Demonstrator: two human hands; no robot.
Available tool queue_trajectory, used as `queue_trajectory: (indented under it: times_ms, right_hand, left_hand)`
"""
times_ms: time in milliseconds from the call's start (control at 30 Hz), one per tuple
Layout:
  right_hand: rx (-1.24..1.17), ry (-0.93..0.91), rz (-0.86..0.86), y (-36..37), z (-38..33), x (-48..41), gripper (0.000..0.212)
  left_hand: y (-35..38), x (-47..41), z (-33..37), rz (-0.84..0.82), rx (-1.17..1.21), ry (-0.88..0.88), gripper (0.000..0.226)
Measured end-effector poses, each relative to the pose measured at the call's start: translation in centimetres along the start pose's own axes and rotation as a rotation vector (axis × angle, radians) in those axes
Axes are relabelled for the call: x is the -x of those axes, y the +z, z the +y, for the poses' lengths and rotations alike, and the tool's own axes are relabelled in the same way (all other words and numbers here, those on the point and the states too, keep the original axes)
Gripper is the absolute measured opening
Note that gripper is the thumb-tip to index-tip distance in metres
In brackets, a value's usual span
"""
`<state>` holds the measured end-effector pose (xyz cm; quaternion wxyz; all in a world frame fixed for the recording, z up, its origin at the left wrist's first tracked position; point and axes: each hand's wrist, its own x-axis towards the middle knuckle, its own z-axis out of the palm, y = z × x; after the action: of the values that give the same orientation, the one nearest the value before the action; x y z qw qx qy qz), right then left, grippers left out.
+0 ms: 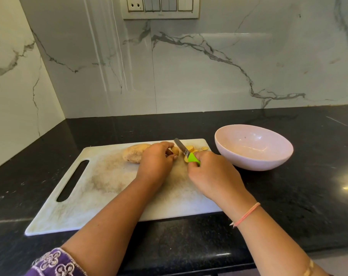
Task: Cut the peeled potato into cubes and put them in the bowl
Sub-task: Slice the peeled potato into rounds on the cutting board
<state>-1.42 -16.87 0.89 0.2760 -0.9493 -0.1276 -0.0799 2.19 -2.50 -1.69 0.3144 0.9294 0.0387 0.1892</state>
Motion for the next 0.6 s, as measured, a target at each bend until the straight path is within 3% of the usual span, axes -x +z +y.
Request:
queue_trajectory:
  times_ms: [600]
  right_hand:
    - [0.099, -0.044, 0.03, 0.3, -1.5, -1.0, 0.027]
  left_hand:
    - [0.5, -0.4, 0.0, 0.029, 0.144, 0.016, 0.017]
